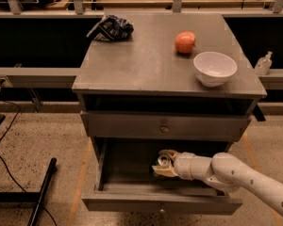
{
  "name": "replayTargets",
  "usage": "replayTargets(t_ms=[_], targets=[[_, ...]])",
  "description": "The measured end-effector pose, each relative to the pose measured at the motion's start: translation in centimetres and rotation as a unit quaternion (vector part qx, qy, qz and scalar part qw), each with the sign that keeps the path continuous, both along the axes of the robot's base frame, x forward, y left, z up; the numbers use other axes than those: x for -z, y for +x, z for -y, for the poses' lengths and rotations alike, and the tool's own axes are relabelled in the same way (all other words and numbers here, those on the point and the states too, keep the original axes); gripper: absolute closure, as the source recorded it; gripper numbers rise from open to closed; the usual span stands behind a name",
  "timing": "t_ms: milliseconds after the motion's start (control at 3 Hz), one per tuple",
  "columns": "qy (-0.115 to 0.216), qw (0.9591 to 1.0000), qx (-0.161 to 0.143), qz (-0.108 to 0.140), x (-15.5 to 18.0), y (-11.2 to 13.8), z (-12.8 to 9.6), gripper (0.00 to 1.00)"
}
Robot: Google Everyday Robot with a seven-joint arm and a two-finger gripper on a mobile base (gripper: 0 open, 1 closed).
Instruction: Place green can into middle drawer
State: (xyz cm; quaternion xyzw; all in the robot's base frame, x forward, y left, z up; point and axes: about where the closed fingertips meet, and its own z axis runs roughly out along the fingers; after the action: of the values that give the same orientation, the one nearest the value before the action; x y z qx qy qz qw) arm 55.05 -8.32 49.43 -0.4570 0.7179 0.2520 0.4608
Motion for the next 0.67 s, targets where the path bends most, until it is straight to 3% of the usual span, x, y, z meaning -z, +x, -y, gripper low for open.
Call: replayTargets(t_ms=[333, 667], targets=[[-0.036, 0.999, 0.003, -0.024, 2.0, 0.6, 0.3, 0.35], [-0.057, 0.9969, 0.002, -0.054, 3.8, 0.8, 0.5, 0.04]])
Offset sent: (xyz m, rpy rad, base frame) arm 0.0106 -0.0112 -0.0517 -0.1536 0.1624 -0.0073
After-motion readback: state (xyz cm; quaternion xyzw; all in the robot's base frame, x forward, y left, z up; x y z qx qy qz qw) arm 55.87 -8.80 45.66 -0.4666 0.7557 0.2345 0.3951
